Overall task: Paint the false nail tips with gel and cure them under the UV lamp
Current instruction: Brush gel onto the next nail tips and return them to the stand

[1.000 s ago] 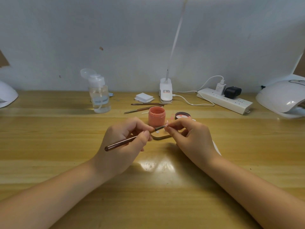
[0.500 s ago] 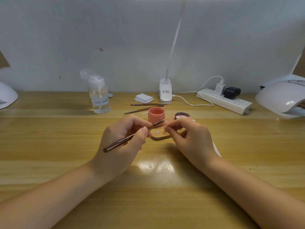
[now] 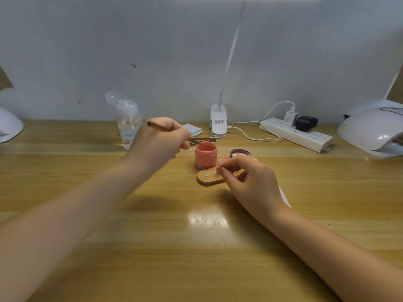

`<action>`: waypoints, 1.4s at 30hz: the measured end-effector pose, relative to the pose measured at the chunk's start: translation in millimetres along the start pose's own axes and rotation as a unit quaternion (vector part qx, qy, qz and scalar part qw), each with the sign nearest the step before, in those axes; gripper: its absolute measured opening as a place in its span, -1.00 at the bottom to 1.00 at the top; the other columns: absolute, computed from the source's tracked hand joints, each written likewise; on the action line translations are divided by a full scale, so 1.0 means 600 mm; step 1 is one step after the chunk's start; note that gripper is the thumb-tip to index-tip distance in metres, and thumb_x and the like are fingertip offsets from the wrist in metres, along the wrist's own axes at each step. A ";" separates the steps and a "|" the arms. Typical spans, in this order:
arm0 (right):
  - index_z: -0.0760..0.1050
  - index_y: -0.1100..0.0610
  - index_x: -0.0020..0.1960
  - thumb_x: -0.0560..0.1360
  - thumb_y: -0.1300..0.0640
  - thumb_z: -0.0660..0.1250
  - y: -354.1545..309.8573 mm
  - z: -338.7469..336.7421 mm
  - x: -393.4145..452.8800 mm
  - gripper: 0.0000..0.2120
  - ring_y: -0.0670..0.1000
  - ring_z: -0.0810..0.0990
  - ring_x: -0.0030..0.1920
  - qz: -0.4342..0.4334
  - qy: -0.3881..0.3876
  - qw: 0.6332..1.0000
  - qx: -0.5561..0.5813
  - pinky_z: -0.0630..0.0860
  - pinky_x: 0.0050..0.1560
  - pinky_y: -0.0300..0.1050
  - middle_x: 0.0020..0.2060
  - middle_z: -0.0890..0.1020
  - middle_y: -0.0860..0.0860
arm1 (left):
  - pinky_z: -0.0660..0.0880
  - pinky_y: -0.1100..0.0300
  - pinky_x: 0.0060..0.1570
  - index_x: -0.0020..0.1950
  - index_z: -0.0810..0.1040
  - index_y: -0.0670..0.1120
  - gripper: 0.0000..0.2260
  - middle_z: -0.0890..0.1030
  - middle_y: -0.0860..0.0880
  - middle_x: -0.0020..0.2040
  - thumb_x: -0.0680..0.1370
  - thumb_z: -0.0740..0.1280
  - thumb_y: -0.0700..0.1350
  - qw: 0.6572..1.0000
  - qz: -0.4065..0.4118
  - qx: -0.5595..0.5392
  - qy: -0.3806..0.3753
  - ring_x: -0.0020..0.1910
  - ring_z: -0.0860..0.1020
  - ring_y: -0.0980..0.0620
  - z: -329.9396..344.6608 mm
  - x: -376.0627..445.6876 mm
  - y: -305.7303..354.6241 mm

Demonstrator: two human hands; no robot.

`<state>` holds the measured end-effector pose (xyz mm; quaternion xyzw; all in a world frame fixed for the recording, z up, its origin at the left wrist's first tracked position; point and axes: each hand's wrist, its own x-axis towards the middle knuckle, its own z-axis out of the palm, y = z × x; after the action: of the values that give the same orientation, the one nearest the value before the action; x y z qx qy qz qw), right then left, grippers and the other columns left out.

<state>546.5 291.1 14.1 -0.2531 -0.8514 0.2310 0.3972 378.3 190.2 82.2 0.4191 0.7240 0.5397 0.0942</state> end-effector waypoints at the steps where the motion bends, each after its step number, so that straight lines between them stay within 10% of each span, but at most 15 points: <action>1: 0.65 0.03 -0.05 0.48 0.09 0.44 0.000 0.001 0.000 -0.93 -0.10 0.56 -0.31 0.002 0.000 1.000 0.002 0.53 -0.20 -0.10 -0.21 0.66 -0.14 | 0.54 0.13 -0.26 -0.21 0.65 -0.11 -0.86 0.65 0.07 -0.40 0.50 0.33 -0.16 0.999 -0.022 0.024 -0.006 -0.33 0.54 0.08 0.002 0.019 0.005; 15: 0.65 0.07 -0.04 0.48 0.11 0.43 -0.005 0.000 -0.001 -0.92 -0.09 0.56 -0.32 0.007 0.001 1.000 0.004 0.52 -0.17 -0.07 -0.21 0.66 -0.12 | 0.18 0.43 -0.66 -0.18 0.45 -0.14 -0.90 0.46 -0.01 -0.48 0.51 0.32 -0.18 0.948 -0.136 0.243 -0.153 -0.55 0.32 0.09 0.063 0.104 0.056; 18: 0.65 0.08 -0.05 0.48 0.11 0.43 -0.004 0.001 -0.001 -0.92 -0.09 0.56 -0.31 0.006 0.002 1.000 0.004 0.53 -0.16 -0.05 -0.21 0.66 -0.12 | 0.15 0.48 -0.69 -0.12 0.51 -0.15 -0.96 0.47 0.03 -0.60 0.51 0.33 -0.19 0.964 -0.148 0.183 -0.128 -0.75 0.32 0.17 0.053 0.108 0.056; 22: 0.65 0.08 -0.05 0.48 0.11 0.43 -0.003 0.003 0.000 -0.92 -0.10 0.56 -0.30 0.003 0.004 1.000 0.001 0.53 -0.16 -0.03 -0.22 0.66 -0.12 | 0.18 0.34 -0.55 0.05 0.63 -0.17 -0.80 0.56 0.07 -0.52 0.48 0.33 -0.15 0.973 -0.206 0.062 -0.077 -0.53 0.30 0.12 0.020 0.115 0.035; 42: 0.65 0.05 -0.03 0.49 0.09 0.42 0.001 0.005 0.002 -0.92 -0.12 0.54 -0.29 -0.007 -0.002 1.000 -0.014 0.52 -0.17 -0.07 -0.19 0.67 -0.11 | 0.10 0.39 -0.66 -0.19 0.64 -0.05 -0.87 0.59 0.08 -0.42 0.48 0.30 -0.13 0.954 -0.270 -0.124 -0.035 -0.50 0.25 0.15 -0.025 0.068 -0.044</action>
<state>543.9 292.0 12.7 -0.2517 -0.8572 0.2169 0.3936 330.1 206.8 78.6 0.2117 0.7340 0.5641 0.3132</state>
